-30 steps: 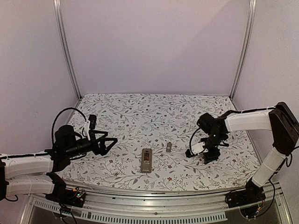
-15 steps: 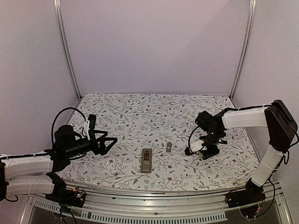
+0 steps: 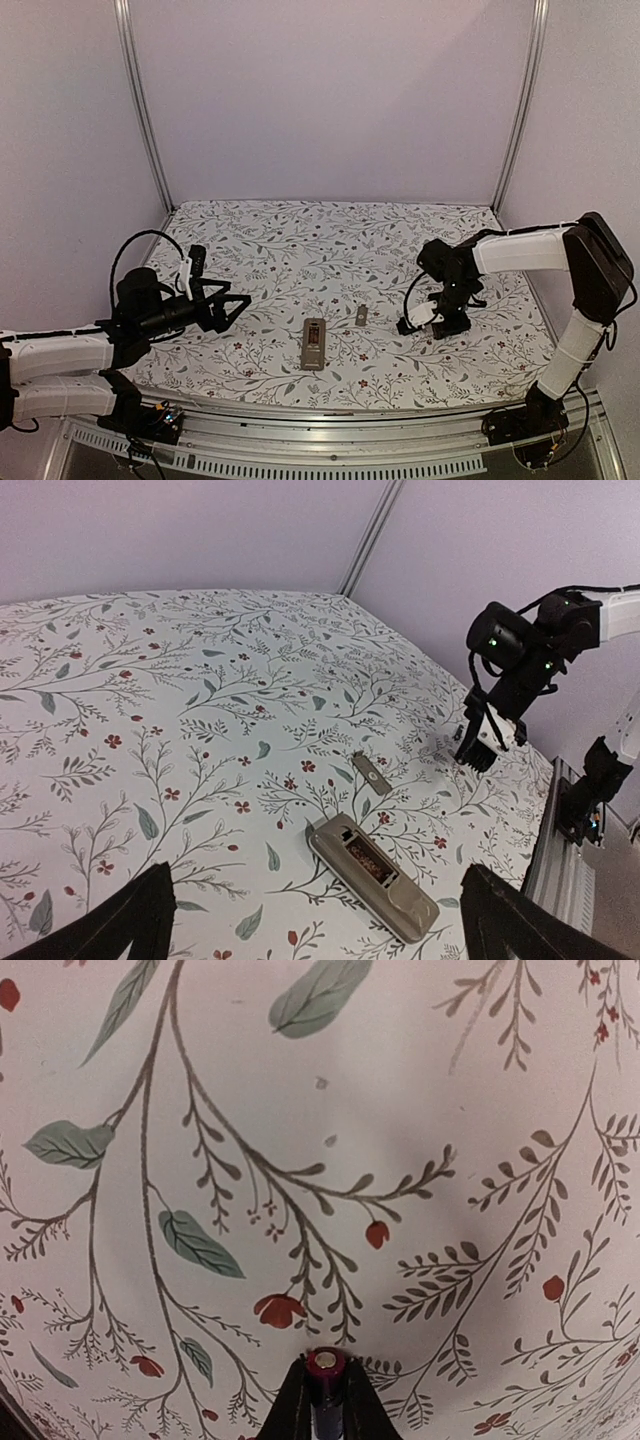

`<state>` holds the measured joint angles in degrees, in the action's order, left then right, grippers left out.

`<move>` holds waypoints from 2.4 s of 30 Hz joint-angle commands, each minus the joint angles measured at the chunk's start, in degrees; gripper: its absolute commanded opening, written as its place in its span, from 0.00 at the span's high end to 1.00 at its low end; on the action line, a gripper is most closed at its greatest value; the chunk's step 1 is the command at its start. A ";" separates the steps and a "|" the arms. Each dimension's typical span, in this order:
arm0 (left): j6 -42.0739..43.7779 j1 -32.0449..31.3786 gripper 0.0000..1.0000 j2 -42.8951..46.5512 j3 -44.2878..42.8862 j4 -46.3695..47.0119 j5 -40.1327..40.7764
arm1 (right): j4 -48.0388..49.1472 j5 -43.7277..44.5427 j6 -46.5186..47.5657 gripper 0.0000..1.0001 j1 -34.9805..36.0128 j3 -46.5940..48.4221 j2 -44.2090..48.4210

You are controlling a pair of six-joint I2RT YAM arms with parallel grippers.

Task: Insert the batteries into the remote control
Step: Pick up the battery at the center of the board, then adjust the remote control without batteries at the center of the board.

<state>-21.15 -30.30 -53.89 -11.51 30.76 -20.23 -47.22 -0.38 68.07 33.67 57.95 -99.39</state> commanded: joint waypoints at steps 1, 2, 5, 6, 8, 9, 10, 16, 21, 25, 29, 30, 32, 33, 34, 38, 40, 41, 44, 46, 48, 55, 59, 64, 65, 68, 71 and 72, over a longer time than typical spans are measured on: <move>0.14 0.75 0.00 0.36 0.48 0.23 0.61 | -1.81 -1.09 -0.81 0.92 -0.21 2.27 -2.20; 0.06 0.77 0.00 0.32 0.44 0.14 0.90 | -1.78 -1.34 -1.53 0.94 0.02 3.56 -2.21; -1.16 0.70 0.02 0.04 -0.12 -0.83 2.33 | -1.00 -4.95 -5.63 1.00 0.78 9.09 -1.82; -1.89 0.60 0.03 0.01 -0.48 -1.69 3.02 | -0.39 -6.50 -7.37 1.00 0.86 11.27 -1.65; -3.24 -0.33 0.09 -0.14 -1.75 -5.33 6.52 | 1.65 -7.35 -13.83 1.00 0.87 15.21 -1.46; -4.34 -1.13 0.12 -0.55 -2.74 -7.78 9.07 | 4.33 -6.65 -17.90 1.00 0.87 16.74 -1.29; -5.49 -1.96 0.13 -1.19 -4.11 -10.58 11.07 | 6.11 -6.43 -23.89 1.00 0.87 17.97 -0.96; -7.44 -8.56 0.19 -7.49 -10.37 -16.73 13.34 | 27.76 -15.27 -54.21 1.00 0.87 13.19 5.44; 8.71 -8.13 0.20 -13.75 -11.26 -7.09 -9.61 | 39.68 -15.91 -85.07 1.00 2.03 6.17 9.79; 55.76 -8.63 0.07 -18.96 -22.87 -29.57 -31.94 | 41.16 -14.07 -89.93 1.00 4.04 2.70 10.77; 101.25 -7.81 0.00 -29.68 -36.91 -62.19 -24.17 | 42.11 -14.45 -88.85 1.00 5.72 1.06 11.10; 109.16 -7.30 0.00 -32.75 -40.35 -66.33 -22.61 | 42.24 -13.94 -88.49 1.00 6.23 0.64 11.28; 118.79 -7.25 0.00 -38.52 -46.96 -71.31 -19.69 | 43.12 -13.39 -87.43 1.00 7.08 -0.40 12.03; 122.97 -7.58 0.00 -41.58 -50.64 -73.64 -18.49 | 43.60 -13.29 -86.98 1.00 7.37 -1.02 12.46; 127.01 -8.14 0.00 -44.40 -53.98 -75.85 -16.75 | 43.96 -13.39 -86.71 1.00 7.58 -1.68 12.80; 141.67 -10.39 0.00 -56.34 -68.10 -84.07 -10.76 | 44.64 -12.34 -85.13 1.00 7.86 -4.57 15.22; 144.71 -11.80 0.00 -60.63 -73.63 -86.42 -9.52 | 45.09 -11.66 -84.67 1.00 7.90 -6.16 16.86; 145.78 -12.62 0.00 -62.49 -76.18 -87.24 -8.99 | 45.49 -11.66 -84.49 1.00 7.90 -6.97 17.39; 146.52 -15.54 0.00 -66.72 -81.47 -89.27 -7.73 | 46.63 -11.54 -84.01 1.00 7.90 -9.80 19.09; 147.43 -17.71 0.00 -69.36 -83.75 -92.46 -4.88 | 46.78 -10.77 -83.72 1.00 7.90 -11.08 20.01; 147.87 -18.79 0.00 -71.17 -84.74 -94.78 -2.80 | 46.78 -10.56 -83.17 1.00 7.88 -11.92 20.64; 150.25 -19.59 0.00 -74.83 -87.33 -96.33 2.05 | 48.27 -10.84 -81.34 1.00 7.86 -14.06 23.02; 145.05 -21.05 0.03 -76.94 -88.65 -94.41 0.32 | 48.34 -10.62 -80.96 1.00 7.90 -14.34 23.78; 141.26 -21.05 0.25 -76.80 -87.04 -94.83 2.74 | 48.36 -10.02 -81.10 1.00 7.90 -15.59 25.55; 140.00 -20.98 0.29 -76.27 -86.49 -94.79 2.73 | 48.34 -9.76 -81.15 1.00 7.90 -15.78 26.06; 134.79 -20.92 0.41 -74.56 -84.61 -94.02 1.51 | 48.40 -9.05 -80.87 1.00 7.90 -15.90 27.10; 126.53 -20.87 0.48 -72.49 -83.01 -92.20 -2.54 | 48.37 -8.86 -80.71 1.00 7.89 -15.49 27.65; 123.33 -20.87 0.50 -71.74 -82.42 -91.45 -3.78 | 48.13 -8.90 -80.73 1.00 7.88 -15.28 27.60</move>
<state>111.20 -50.87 -128.01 -96.73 -62.35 -20.05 0.51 -10.68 -13.43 41.30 42.46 -73.14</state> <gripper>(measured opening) 0.538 0.057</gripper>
